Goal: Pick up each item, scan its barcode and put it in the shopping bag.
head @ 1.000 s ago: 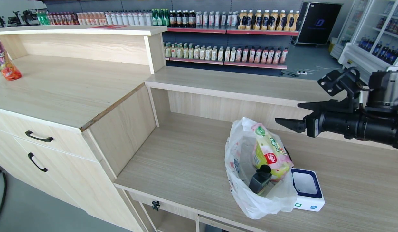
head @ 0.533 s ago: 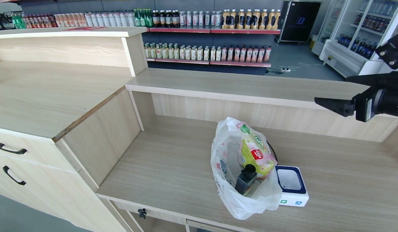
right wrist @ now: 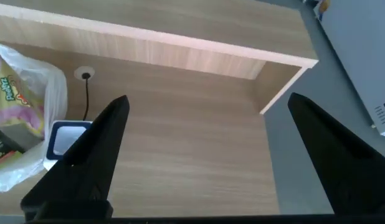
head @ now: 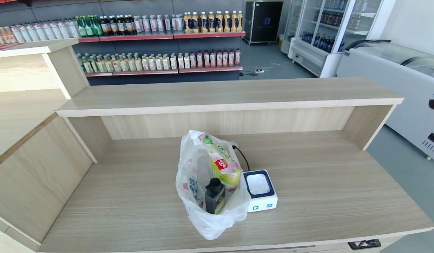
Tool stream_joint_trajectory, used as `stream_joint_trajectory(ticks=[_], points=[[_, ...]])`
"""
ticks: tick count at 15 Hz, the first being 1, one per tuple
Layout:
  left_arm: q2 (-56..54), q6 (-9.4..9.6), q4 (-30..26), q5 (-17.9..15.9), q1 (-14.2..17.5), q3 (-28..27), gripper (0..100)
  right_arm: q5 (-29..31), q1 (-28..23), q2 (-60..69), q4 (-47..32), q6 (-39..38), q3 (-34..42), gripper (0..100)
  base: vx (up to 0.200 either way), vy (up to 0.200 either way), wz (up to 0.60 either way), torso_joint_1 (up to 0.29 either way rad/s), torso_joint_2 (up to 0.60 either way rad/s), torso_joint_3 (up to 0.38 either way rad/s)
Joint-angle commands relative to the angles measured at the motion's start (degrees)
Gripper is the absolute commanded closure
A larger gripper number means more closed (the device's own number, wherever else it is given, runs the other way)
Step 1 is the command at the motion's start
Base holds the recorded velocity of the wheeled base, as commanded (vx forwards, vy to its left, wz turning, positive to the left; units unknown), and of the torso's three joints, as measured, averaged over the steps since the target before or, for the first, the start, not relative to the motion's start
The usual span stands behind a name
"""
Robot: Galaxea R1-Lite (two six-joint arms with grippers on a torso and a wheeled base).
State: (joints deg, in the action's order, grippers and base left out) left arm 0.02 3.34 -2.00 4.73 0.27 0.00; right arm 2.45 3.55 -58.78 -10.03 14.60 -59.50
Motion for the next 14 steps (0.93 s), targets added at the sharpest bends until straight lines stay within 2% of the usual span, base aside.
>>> stream_joint_trajectory(ticks=[1, 3, 4, 5, 6, 7, 14], points=[[-0.02, 0.0, -0.02, 0.02, 0.0, 0.0, 0, 0.63, -0.65, 20.2, -0.07, -3.44, 22.85, 0, 0.0, 0.0, 0.0, 0.0, 0.0, 0.0], [-0.02, 0.0, -0.02, 0.02, 0.0, 0.0, 0, 1.15, -0.65, 36.28, 3.0, -8.54, 44.74, 0, 0.0, 0.0, 0.0, 0.0, 0.0, 0.0], [-0.02, 0.0, -0.02, 0.02, 0.0, 0.0, 0, 4.05, -0.56, 42.61, 5.29, -8.8, 53.35, 0, 0.0, 0.0, 0.0, 0.0, 0.0, 0.0], [-0.02, 0.0, -0.02, 0.02, 0.0, 0.0, 0, 10.12, -0.38, 48.06, 7.4, -9.59, 59.15, 0, 0.0, 0.0, 0.0, 0.0, 0.0, 0.0], [-0.02, -0.09, -0.02, 0.02, 0.0, 0.0, 0, 11.17, 1.64, 52.1, 7.4, -12.58, 58.18, 0, 0.0, 0.0, 0.0, 0.0, 0.0, 0.0], [-0.02, -0.09, -0.02, 0.02, 0.0, 0.0, 0, 10.56, 2.52, 53.25, 8.89, -11.44, 59.24, 0, 0.0, 0.0, 0.0, 0.0, 0.0, 0.0], [-0.02, 0.0, -0.02, 0.02, 0.0, 0.0, 0, 10.82, 2.43, 53.25, 9.07, -13.2, 59.24, 0, 0.0, 0.0, 0.0, 0.0, 0.0, 0.0]])
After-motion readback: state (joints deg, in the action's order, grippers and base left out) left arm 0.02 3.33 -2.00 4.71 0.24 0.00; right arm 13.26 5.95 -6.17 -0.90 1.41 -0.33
